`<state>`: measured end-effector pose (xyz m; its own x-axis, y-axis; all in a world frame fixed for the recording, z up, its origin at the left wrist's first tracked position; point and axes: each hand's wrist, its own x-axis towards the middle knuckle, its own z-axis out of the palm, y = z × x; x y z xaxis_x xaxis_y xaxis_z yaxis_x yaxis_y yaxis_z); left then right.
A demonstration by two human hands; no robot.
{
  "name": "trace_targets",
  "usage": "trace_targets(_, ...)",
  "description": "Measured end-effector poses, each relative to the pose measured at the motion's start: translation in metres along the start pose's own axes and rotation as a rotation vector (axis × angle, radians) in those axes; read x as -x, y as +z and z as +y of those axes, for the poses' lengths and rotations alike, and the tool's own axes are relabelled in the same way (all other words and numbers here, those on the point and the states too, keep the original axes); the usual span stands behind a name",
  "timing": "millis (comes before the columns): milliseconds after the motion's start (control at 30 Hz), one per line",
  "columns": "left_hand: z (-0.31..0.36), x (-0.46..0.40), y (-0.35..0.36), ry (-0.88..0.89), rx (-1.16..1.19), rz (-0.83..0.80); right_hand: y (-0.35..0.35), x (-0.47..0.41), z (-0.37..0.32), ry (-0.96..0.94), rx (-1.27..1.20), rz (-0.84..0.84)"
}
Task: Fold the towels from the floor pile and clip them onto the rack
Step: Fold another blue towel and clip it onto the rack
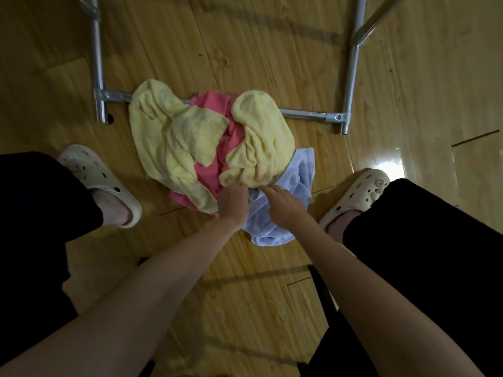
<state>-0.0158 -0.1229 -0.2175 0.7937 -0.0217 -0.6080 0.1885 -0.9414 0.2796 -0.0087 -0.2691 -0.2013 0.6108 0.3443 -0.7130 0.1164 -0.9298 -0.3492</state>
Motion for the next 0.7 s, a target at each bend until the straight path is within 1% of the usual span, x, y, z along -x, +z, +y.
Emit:
trace_targets(100, -0.002, -0.001, 0.0, 0.045, -0.033, -0.004, -0.002, 0.001, 0.002, -0.001, -0.018, -0.024)
trace_targets(167, -0.006, -0.002, -0.002, 0.062, 0.01, -0.018, -0.003, 0.001, 0.005, -0.005, -0.024, -0.036)
trace_targets(300, -0.014, 0.01, -0.009, 0.105, 0.273, 0.007, -0.008, 0.001, 0.005, -0.022, -0.072, -0.069)
trace_targets(400, -0.017, 0.031, -0.028, 0.21, 0.441, 0.021, -0.018, 0.009, -0.002, -0.083, -0.109, -0.066)
trace_targets(533, -0.021, 0.059, -0.062, 0.279, 0.564, -0.021, -0.029, 0.028, -0.018, -0.125, -0.138, -0.025)
trace_targets(600, -0.02, 0.072, -0.08, 0.284, 0.579, 0.015, -0.037, 0.042, -0.027, -0.102, -0.179, 0.026)
trace_targets(700, -0.01, 0.096, -0.111, 0.321, 0.575, 0.081, -0.052, 0.068, -0.043, -0.093, -0.25, 0.169)
